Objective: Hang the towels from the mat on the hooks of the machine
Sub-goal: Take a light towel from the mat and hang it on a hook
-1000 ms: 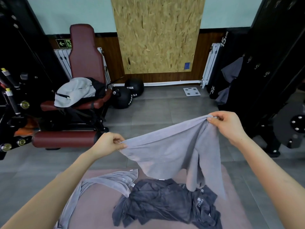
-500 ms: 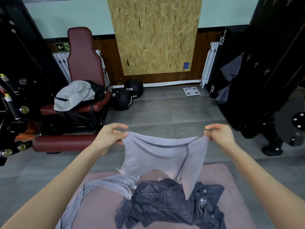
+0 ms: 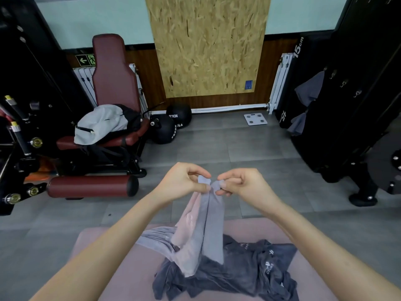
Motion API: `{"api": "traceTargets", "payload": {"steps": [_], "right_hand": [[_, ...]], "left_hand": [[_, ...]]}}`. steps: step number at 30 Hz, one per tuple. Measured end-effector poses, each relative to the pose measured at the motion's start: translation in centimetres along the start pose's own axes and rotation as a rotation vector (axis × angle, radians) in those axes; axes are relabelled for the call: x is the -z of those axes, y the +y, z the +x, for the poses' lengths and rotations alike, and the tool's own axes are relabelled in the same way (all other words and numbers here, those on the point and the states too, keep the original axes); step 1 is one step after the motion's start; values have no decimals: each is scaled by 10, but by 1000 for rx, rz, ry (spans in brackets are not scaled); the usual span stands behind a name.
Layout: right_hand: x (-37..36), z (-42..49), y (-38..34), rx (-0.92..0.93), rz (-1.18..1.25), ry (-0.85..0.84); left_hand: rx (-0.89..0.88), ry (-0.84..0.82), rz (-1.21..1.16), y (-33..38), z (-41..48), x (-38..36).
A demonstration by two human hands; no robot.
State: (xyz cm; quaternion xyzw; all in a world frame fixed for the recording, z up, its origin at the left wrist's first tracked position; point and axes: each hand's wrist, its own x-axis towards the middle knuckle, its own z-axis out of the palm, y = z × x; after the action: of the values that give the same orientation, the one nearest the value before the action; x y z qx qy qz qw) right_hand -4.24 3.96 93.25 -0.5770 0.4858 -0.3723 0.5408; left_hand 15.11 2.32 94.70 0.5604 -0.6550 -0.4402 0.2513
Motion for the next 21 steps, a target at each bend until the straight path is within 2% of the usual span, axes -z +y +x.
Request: {"api": "traceTargets", "payload": {"steps": [3,6,8,11,14,16,21], "right_hand": [[-11,2,-8,91,-269,102],[-18,0,-19,137,-581,218],[-21,-1,-25,190,-653,285],[-23,3,-25,244,-581,263],[-13,3,-21,301,-252,166],[-2,-3,-14,325,-152,154],[-2,-9,14,329,-392,81]], "left_hand": [[-89,-12,180,10,-10,-5],[-141,88,321,17,-15,-9],[-165,158,332,19,-15,-9],[-204,173,289,20,-16,-6],[-230,139,319,23,-16,2],[-253,85,310,28,-17,9],[-334,-27,209,38,-16,36]]}}
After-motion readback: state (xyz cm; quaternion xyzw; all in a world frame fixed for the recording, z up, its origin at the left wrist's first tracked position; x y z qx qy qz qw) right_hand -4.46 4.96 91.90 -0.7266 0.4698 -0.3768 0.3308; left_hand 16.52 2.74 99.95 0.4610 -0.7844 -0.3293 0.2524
